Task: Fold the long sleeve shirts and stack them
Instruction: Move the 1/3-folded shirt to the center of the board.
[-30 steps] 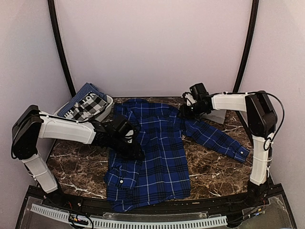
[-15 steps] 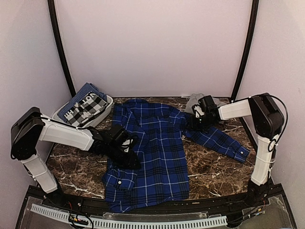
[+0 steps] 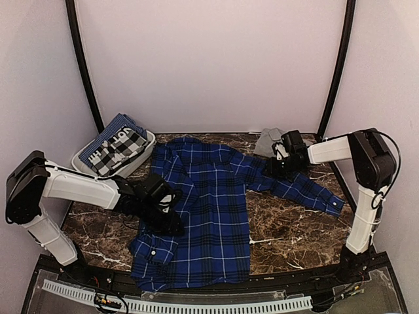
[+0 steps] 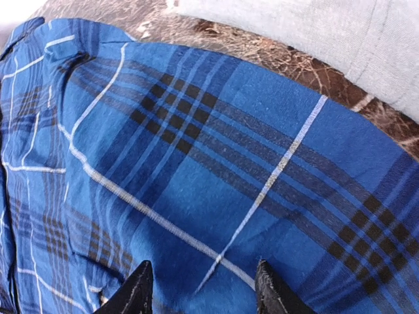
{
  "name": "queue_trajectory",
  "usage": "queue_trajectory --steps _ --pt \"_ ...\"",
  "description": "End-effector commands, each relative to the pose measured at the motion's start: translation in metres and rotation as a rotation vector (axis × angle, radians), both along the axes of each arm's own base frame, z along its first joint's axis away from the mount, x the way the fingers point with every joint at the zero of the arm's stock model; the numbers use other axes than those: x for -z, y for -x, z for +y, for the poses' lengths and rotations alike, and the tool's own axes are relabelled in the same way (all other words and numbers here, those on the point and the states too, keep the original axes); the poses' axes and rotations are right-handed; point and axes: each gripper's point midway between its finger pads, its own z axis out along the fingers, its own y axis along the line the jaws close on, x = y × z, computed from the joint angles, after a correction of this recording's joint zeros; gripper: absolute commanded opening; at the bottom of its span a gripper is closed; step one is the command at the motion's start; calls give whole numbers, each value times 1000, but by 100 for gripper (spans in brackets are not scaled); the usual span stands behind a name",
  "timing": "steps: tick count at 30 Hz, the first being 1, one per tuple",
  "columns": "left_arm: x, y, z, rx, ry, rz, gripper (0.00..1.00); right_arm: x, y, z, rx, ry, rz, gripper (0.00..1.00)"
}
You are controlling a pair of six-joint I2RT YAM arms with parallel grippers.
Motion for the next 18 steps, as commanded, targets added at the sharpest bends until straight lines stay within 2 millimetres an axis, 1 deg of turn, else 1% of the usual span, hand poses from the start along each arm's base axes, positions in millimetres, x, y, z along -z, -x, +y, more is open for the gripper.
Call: queue_trajectory --steps 1,5,8,9,10,11,12,15,18 --pt "12 13 30 -13 -124 52 42 -44 7 -14 26 36 -77 52" --pt "-12 0 12 17 -54 0 42 -71 28 -46 115 118 -121 53" --pt "-36 -11 -6 41 13 -47 42 -78 50 -81 222 200 -126 56" --pt "-41 -13 -9 46 27 -55 42 -77 59 -94 256 222 -117 57" --pt "-51 -18 -17 54 55 -76 42 -78 68 -106 294 237 -114 57" --pt "-56 -20 -20 58 68 -84 42 -77 77 -119 331 250 -106 59" --pt "-65 -24 -27 64 94 -101 42 -75 85 -131 369 258 -98 61" --pt "-80 -33 -40 80 137 -130 42 -68 109 -165 477 280 -70 65" --pt "-92 -41 -54 99 178 -150 42 -60 126 -188 549 280 -39 69"
